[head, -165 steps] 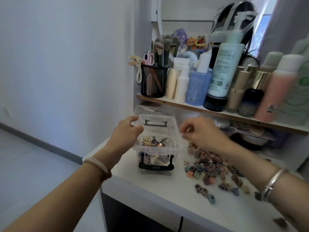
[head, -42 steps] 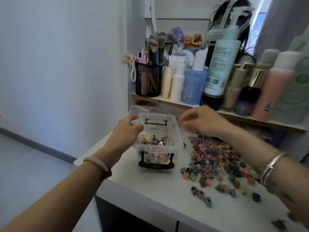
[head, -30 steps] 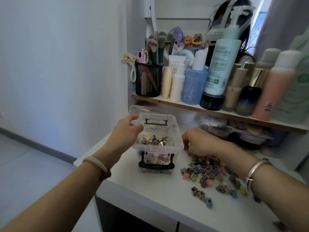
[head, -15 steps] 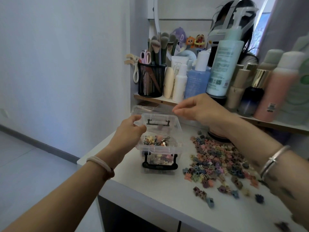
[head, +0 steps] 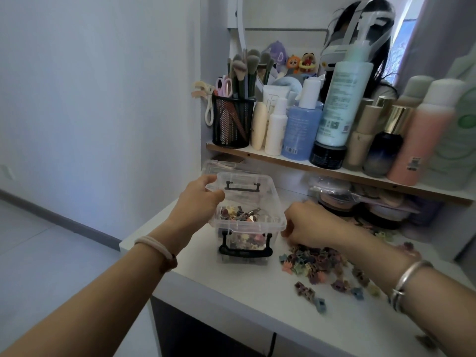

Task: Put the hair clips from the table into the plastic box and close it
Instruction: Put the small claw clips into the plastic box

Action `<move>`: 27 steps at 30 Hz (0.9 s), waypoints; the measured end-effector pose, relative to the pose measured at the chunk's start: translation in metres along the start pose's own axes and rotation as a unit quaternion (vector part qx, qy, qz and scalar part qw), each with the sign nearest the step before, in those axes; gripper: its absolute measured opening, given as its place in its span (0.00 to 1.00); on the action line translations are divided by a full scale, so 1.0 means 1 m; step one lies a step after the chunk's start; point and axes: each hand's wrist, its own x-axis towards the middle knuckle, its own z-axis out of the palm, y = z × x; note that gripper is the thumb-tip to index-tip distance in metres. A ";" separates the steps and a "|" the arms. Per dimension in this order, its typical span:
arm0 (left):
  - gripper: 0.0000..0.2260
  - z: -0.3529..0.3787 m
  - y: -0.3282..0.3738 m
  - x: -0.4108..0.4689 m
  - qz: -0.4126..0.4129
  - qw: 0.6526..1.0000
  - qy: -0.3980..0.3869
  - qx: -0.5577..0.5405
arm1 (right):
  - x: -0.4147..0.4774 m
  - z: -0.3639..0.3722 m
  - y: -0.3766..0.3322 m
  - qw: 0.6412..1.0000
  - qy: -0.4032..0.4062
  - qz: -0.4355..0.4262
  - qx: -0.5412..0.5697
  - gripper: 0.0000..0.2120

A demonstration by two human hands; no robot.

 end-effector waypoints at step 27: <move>0.20 -0.007 0.002 -0.017 0.000 0.999 -0.006 0.034 | -0.024 -0.001 -0.014 0.998 -0.054 -0.018 0.039 0.08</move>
